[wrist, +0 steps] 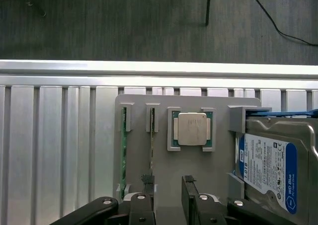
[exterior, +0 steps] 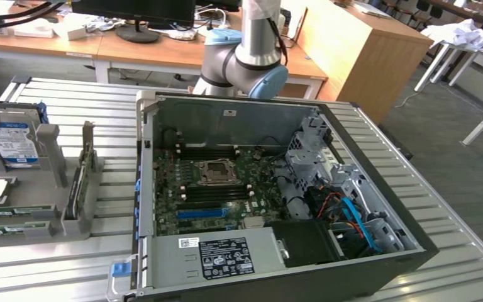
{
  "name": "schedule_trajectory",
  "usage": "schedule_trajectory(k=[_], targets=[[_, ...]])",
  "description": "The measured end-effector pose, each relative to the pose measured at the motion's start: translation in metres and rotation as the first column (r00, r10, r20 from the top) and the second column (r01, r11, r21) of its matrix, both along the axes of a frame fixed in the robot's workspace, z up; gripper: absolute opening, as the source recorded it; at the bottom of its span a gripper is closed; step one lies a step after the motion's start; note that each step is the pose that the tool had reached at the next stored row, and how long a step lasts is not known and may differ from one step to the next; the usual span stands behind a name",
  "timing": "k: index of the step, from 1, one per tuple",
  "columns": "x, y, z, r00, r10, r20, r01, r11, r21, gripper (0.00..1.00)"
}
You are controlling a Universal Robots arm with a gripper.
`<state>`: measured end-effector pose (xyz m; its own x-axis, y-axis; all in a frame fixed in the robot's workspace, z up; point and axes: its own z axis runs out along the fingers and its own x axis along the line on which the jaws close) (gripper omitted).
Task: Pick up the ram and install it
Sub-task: 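Pick up the ram and move it above insertion slot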
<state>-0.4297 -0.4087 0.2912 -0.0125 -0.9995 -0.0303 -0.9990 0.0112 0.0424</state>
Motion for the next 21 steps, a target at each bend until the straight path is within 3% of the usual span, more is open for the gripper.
schedule_trajectory(k=[8, 13, 21], targets=[[0.000, 0.0000, -0.0096, 1.0000, 0.000, 0.0009, 0.000, 1.0000, 0.0004, 0.36], [0.000, -0.0004, -0.0099, 1.0000, 0.000, 0.0009, 0.000, 1.0000, 0.0004, 0.36], [-0.001, -0.0108, -0.0099, 1.0000, 0.000, 0.0009, 0.000, 1.0000, 0.0004, 0.36]])
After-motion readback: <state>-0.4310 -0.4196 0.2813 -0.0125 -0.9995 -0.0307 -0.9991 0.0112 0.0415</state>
